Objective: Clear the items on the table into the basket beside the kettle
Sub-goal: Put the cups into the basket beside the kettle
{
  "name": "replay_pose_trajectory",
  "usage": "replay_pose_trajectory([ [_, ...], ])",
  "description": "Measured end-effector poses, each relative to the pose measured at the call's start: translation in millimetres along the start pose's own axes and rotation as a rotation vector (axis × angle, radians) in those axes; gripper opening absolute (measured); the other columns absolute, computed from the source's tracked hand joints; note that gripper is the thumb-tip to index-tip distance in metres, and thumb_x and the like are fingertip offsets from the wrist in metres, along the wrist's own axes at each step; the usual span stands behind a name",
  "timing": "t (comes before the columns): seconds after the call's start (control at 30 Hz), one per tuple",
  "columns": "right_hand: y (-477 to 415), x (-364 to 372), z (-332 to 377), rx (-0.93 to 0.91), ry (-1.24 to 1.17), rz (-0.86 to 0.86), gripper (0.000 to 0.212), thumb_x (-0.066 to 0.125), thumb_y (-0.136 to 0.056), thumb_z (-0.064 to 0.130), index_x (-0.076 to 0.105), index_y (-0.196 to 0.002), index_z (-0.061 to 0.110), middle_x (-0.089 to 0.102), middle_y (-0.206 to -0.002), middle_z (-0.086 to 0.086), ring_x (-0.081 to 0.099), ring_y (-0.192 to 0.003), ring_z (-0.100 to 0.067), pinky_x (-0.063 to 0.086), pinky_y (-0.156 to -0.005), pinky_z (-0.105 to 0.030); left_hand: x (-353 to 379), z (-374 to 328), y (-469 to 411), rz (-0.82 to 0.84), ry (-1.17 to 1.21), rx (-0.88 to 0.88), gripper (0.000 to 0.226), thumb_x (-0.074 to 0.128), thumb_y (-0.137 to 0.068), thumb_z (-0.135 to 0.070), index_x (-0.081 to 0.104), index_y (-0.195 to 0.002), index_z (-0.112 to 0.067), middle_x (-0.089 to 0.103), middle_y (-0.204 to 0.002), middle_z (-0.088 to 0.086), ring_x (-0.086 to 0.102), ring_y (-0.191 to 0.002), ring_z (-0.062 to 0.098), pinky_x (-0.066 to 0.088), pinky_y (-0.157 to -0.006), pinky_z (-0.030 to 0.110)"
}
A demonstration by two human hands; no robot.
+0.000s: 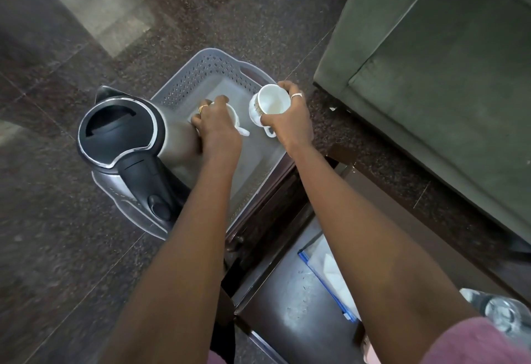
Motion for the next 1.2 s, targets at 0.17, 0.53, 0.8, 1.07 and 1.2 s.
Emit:
replay_pose_trajectory([
  [0.17, -4.2, 5.2, -3.4, -0.035, 0.147, -0.005, 0.069, 0.076, -0.064, 0.019, 0.047, -0.126, 0.028, 0.048, -0.128, 0.004, 0.051, -0.114, -0.024, 0.039, -0.081, -0.031, 0.7, -2.2, -12.8, 0.005, 0.009, -0.078, 0.059, 0.066, -0.078, 0.000, 0.046, -0.131, -0.016, 0.039, -0.138, 0.015, 0.038, -0.124, 0.037, 0.030, -0.106, 0.038],
  [0.53, -30.1, 51.3, 20.7, -0.248, 0.375, 0.097, 0.075, 0.073, -0.071, 0.021, 0.039, -0.139, 0.015, 0.048, -0.138, -0.005, 0.042, -0.128, -0.022, 0.024, -0.104, -0.034, -0.2, 9.3, -70.4, -0.180, -0.054, -0.336, 0.037, 0.041, -0.092, 0.000, 0.054, -0.121, -0.018, 0.044, -0.138, 0.007, 0.030, -0.132, 0.032, 0.012, -0.116, 0.051],
  [0.8, -49.6, 90.7, 36.6, -0.236, 0.434, 0.219, 0.064, 0.067, -0.080, 0.031, 0.041, -0.135, 0.012, 0.043, -0.135, -0.010, 0.044, -0.122, -0.034, 0.038, -0.101, -0.040, 8.3, 17.0, -75.1, -0.217, -0.029, -0.291, 0.031, 0.036, -0.097, -0.013, 0.058, -0.117, -0.020, 0.038, -0.144, 0.001, 0.022, -0.139, 0.028, 0.009, -0.113, 0.055],
  [1.07, -51.4, 92.5, 32.7, -0.255, 0.529, 0.222, 0.078, 0.067, -0.082, 0.032, 0.025, -0.145, 0.018, 0.032, -0.142, -0.008, 0.036, -0.123, -0.036, 0.038, -0.098, -0.042, 2.8, 9.6, -59.6, -0.246, 0.039, -0.261, 0.039, 0.041, -0.095, -0.015, 0.046, -0.133, -0.024, 0.022, -0.153, 0.012, 0.014, -0.142, 0.034, 0.009, -0.115, 0.048],
  [1.2, -26.7, 66.4, 30.0, -0.304, 0.405, 0.084, 0.051, 0.057, -0.088, 0.019, 0.041, -0.136, 0.014, 0.032, -0.144, -0.012, 0.031, -0.128, -0.033, 0.036, -0.100, -0.037, -6.1, -8.3, -33.6, -0.327, 0.136, -0.020, 0.044, 0.044, -0.093, -0.017, 0.043, -0.136, -0.015, 0.024, -0.151, 0.018, 0.018, -0.141, 0.032, 0.012, -0.115, 0.035],
])
Point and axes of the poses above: each hand's wrist, its own y-axis away from the middle knuckle, its own x-axis out of the palm, z = x × y, the point moved 4 cm from there along -y, towards the middle knuckle
